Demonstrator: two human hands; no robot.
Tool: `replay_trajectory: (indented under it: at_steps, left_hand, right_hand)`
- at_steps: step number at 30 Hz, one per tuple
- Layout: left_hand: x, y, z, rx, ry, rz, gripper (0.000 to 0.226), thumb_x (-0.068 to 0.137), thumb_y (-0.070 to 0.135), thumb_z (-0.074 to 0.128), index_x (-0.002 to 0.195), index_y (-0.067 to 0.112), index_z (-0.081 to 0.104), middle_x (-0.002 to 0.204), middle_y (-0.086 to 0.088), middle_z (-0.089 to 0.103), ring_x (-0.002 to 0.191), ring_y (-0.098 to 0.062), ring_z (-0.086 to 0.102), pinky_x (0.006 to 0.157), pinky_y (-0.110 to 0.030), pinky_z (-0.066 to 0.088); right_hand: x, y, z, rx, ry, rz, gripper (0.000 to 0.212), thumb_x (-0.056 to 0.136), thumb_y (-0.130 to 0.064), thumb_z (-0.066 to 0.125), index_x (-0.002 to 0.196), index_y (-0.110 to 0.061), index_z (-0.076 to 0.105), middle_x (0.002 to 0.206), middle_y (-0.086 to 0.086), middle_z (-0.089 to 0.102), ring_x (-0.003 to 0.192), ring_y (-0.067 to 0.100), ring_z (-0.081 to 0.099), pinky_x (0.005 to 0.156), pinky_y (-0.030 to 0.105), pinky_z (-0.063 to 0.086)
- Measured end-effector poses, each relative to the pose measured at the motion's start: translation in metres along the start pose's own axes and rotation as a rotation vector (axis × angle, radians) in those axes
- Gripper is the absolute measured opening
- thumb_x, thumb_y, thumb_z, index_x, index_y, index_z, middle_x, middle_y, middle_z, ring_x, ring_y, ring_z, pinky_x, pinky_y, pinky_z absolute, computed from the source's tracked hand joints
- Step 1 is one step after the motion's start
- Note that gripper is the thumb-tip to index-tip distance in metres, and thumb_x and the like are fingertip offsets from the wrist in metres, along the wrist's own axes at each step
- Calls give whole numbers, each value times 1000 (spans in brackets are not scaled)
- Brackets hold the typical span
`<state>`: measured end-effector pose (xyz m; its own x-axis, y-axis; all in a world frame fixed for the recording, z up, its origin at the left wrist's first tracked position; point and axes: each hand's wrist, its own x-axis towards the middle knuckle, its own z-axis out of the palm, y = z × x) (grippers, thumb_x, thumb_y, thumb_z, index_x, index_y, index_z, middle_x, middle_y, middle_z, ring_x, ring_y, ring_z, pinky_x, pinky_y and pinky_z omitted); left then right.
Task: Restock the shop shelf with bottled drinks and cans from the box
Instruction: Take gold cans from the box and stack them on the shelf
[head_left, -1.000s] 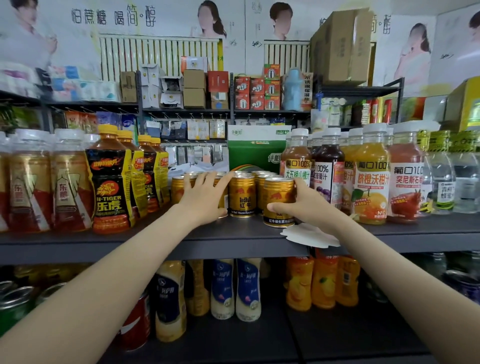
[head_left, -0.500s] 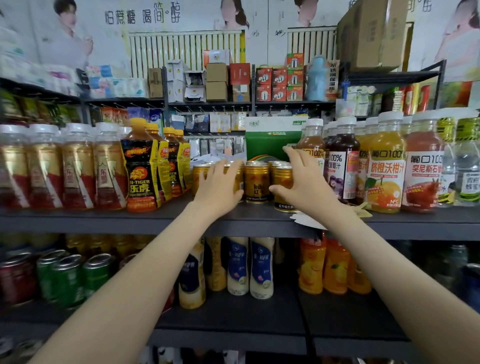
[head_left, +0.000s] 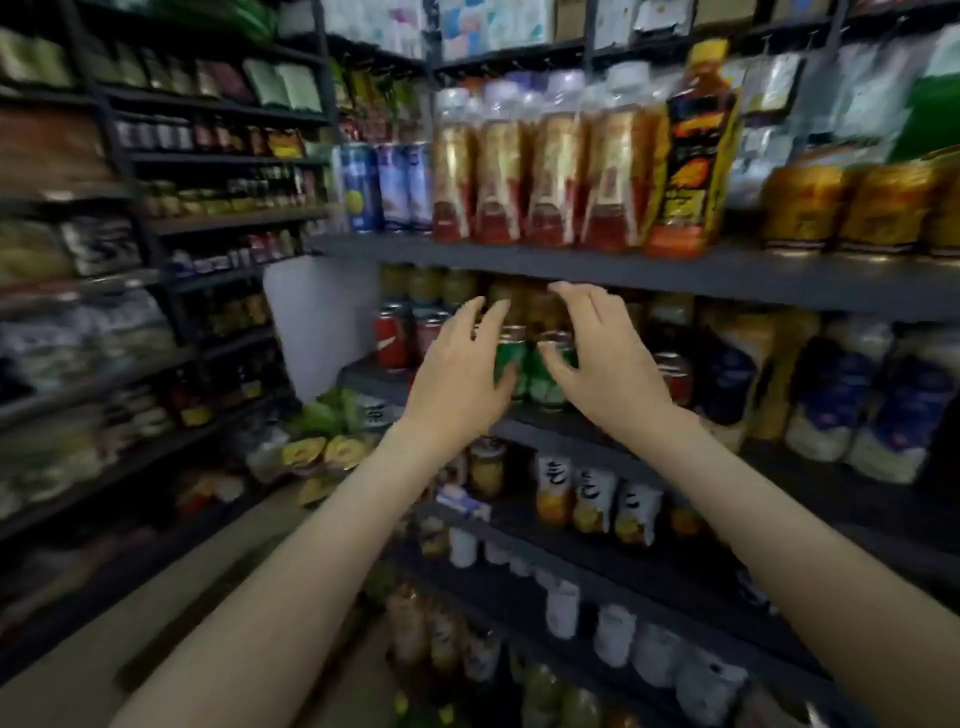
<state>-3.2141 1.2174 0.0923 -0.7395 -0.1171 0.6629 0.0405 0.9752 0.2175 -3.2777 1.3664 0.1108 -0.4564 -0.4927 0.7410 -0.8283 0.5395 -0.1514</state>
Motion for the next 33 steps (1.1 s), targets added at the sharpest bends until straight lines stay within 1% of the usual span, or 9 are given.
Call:
replay_trajectory:
  at_steps: [5,9,12,15,18,23,26,30,33]
  left_hand:
    - [-96,-138,-48,149,-167,-266,63,95,25,53,149,8,25,153,-15,26,139,-31,28,109,-37,30]
    - [-160,-218,-81,199,-207,-421,62,95,25,52,148,6,27,153,-18,26,141,-32,26,112,-37,26]
    - [-200,-272,-93,222,-256,-537,62,97,29,50,150,12,23,156,-11,22,142,-28,24,110,-37,30]
    - [-230,-328,-97,221,-251,-643,62,97,30,51,150,15,22,156,-7,22,142,-27,24,109,-37,32]
    - [-252,-386,-93,227,-269,-752,62,96,30,51,150,15,23,155,-8,23,141,-26,25,110,-36,32]
    - [-284,-495,-65,220,-359,-975,62,96,28,50,150,14,22,154,-9,24,139,-27,29,110,-39,36]
    - [-297,-562,-46,186,-426,-1104,61,98,27,48,150,15,20,155,-10,23,140,-27,28,111,-39,35]
    - [-324,-640,-13,142,-516,-1229,59,99,26,44,151,15,18,155,-9,20,137,-28,31,107,-39,39]
    - [-365,-688,15,74,-584,-1359,58,99,23,44,150,16,18,155,-10,20,137,-29,29,108,-37,35]
  right_hand:
    - [1,-120,127,203,-237,-33,54,93,-19,56,141,-4,36,137,12,44,128,28,37,104,33,32]
    - [-2,-196,207,280,-378,-76,53,95,-20,54,142,-5,35,136,12,44,129,28,36,104,34,31]
    - [0,-240,258,305,-447,-143,54,95,-21,53,143,-4,34,137,12,43,129,29,37,105,35,32]
    - [9,-277,314,318,-540,-206,54,96,-22,52,144,-5,32,140,11,40,132,26,34,106,33,30]
    - [17,-306,379,337,-630,-235,55,96,-24,52,144,-8,31,140,10,40,131,25,34,105,34,32]
    - [24,-345,515,374,-802,-186,57,95,-23,52,146,-13,28,142,7,39,132,23,33,104,35,36]
    - [30,-361,602,390,-958,-169,58,96,-22,51,148,-15,25,146,6,36,135,22,32,105,35,36]
    - [24,-378,710,356,-1164,-173,60,96,-19,50,149,-19,22,150,6,32,138,23,29,107,35,34]
    - [2,-390,778,317,-1301,-163,63,95,-17,53,150,-18,20,150,7,33,138,24,30,108,36,34]
